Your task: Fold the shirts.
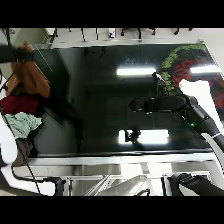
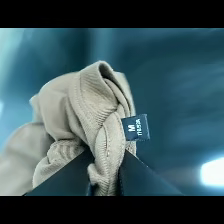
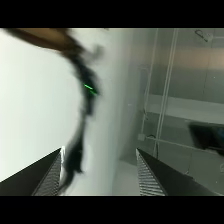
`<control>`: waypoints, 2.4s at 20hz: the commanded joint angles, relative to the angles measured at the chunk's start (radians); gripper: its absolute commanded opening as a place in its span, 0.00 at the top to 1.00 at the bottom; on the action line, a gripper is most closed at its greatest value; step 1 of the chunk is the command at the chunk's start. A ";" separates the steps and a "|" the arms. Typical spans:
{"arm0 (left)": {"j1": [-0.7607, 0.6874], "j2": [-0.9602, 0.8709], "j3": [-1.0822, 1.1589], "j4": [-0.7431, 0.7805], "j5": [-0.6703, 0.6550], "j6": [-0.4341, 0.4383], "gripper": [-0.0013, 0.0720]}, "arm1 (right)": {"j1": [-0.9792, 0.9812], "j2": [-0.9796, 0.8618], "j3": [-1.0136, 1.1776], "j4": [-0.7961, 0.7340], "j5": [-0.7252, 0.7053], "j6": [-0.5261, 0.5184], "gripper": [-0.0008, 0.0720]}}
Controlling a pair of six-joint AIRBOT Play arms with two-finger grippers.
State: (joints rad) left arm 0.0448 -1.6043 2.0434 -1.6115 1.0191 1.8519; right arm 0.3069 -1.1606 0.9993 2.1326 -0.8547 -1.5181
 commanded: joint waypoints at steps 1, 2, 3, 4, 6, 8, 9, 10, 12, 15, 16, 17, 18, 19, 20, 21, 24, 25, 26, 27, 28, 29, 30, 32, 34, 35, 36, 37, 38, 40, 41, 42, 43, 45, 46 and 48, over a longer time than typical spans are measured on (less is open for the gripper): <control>-0.211 0.180 0.030 -0.330 0.126 -0.056 0.95 | -0.011 0.035 0.004 -0.002 -0.053 -0.024 0.30; -0.277 0.208 0.021 -0.315 0.145 -0.096 0.95 | -0.028 0.066 0.004 0.000 -0.088 -0.031 0.29; -0.343 0.238 -0.023 -0.319 0.154 -0.129 0.95 | -0.048 0.103 0.004 0.000 -0.121 -0.031 0.29; -0.400 0.259 -0.076 -0.318 0.165 -0.163 0.95 | -0.073 0.150 0.004 0.000 -0.154 -0.031 0.29; -0.506 0.275 -0.208 -0.318 0.166 -0.223 0.95 | -0.130 0.248 0.004 0.000 -0.213 -0.030 0.29; -0.600 0.269 -0.353 -0.319 0.140 -0.256 0.95 | -0.188 0.331 0.004 0.000 -0.290 -0.029 0.29; -0.637 0.262 -0.426 -0.319 0.119 -0.273 0.95 | -0.212 0.359 0.004 -0.001 -0.330 -0.030 0.29; -0.662 0.255 -0.486 -0.319 0.114 -0.287 0.95 | -0.239 0.379 0.004 0.000 -0.370 -0.029 0.29; -0.675 0.257 -0.593 -0.318 0.130 -0.311 0.95 | -0.298 0.396 0.004 -0.001 -0.433 -0.030 0.29; -0.623 0.314 -0.752 -0.319 0.136 -0.343 0.95 | -0.376 0.374 0.003 -0.001 -0.503 -0.030 0.29; -0.605 0.337 -0.806 -0.319 0.135 -0.343 0.95 | -0.386 0.357 0.001 -0.001 -0.502 -0.031 0.29; -0.593 0.362 -0.864 -0.321 0.135 -0.343 0.95 | -0.385 0.333 0.001 -0.004 -0.495 -0.032 0.29; -0.588 0.386 -0.917 -0.322 0.138 -0.343 0.95 | -0.385 0.304 0.001 0.000 -0.483 -0.046 0.29; -0.589 0.416 -0.974 -0.329 0.148 -0.343 0.95 | -0.385 0.262 0.001 0.000 -0.465 -0.047 0.29; -0.594 0.449 -1.026 -0.335 0.161 -0.343 0.95 | -0.385 0.216 0.001 0.001 -0.445 -0.056 0.29; -0.608 0.491 -1.082 -0.335 0.160 -0.344 0.95 | -0.385 0.162 0.001 0.004 -0.414 -0.071 0.29; -0.640 0.610 -1.220 -0.336 0.103 -0.370 0.95 | -0.385 -0.019 0.003 0.095 -0.307 -0.168 0.29; -0.639 0.648 -1.262 -0.335 0.073 -0.371 0.95 | -0.385 -0.089 0.009 0.111 -0.267 -0.188 0.29; -0.623 0.680 -1.300 -0.327 0.060 -0.370 0.95 | -0.385 -0.156 0.022 0.116 -0.237 -0.188 0.29; -0.589 0.710 -1.337 -0.316 0.065 -0.369 0.95 | -0.385 -0.228 0.047 0.117 -0.224 -0.188 0.29; -0.528 0.739 -1.376 -0.315 0.061 -0.367 0.95 | -0.383 -0.293 0.077 0.121 -0.221 -0.188 0.29; -0.457 0.764 -1.409 -0.317 0.053 -0.346 0.95 | -0.377 -0.356 0.111 0.134 -0.221 -0.188 0.29; -0.371 0.784 -1.439 -0.325 0.035 -0.311 0.95 | -0.369 -0.408 0.145 0.146 -0.217 -0.188 0.29; -0.222 0.801 -1.482 -0.375 -0.006 -0.223 0.95 | -0.344 -0.501 0.218 0.159 -0.196 -0.188 0.29; -0.104 0.785 -1.509 -0.436 -0.038 -0.155 0.95 | -0.313 -0.582 0.298 0.172 -0.175 -0.187 0.29; -0.062 0.757 -1.513 -0.460 -0.052 -0.130 0.95 | -0.300 -0.613 0.332 0.181 -0.176 -0.187 0.29; -0.030 0.715 -1.513 -0.484 -0.064 -0.088 0.95 | -0.286 -0.637 0.362 0.183 -0.176 -0.187 0.29; -0.011 0.675 -1.513 -0.508 -0.083 -0.048 0.95 | -0.279 -0.649 0.378 0.183 -0.175 -0.187 0.29; 0.002 0.630 -1.508 -0.532 -0.106 -0.021 0.86 | -0.278 -0.649 0.385 0.183 -0.176 -0.187 0.29; 0.035 0.547 -1.444 -0.530 -0.083 -0.029 0.04 | -0.283 -0.649 0.398 0.179 -0.195 -0.188 0.29; 0.070 0.508 -1.388 -0.530 -0.009 -0.039 0.03 | -0.290 -0.649 0.399 0.174 -0.209 -0.188 0.29; 0.117 0.476 -1.329 -0.528 0.091 -0.039 0.03 | -0.297 -0.649 0.399 0.171 -0.226 -0.188 0.29; 0.168 0.453 -1.277 -0.529 0.196 -0.039 0.03 | -0.303 -0.649 0.399 0.172 -0.242 -0.188 0.29; 0.284 0.432 -1.191 -0.527 0.393 -0.052 0.03 | -0.306 -0.649 0.399 0.173 -0.247 -0.200 0.29; 0.349 0.439 -1.164 -0.527 0.470 -0.064 0.03 | -0.304 -0.649 0.399 0.173 -0.247 -0.211 0.29; 0.462 0.499 -1.173 -0.529 0.543 -0.084 0.03 | -0.302 -0.649 0.399 0.176 -0.246 -0.215 0.29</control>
State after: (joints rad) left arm 0.3561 -1.1297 0.8261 -2.1357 1.3548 1.7908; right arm 0.0051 -1.8072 1.3949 2.3058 -1.0920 -1.7218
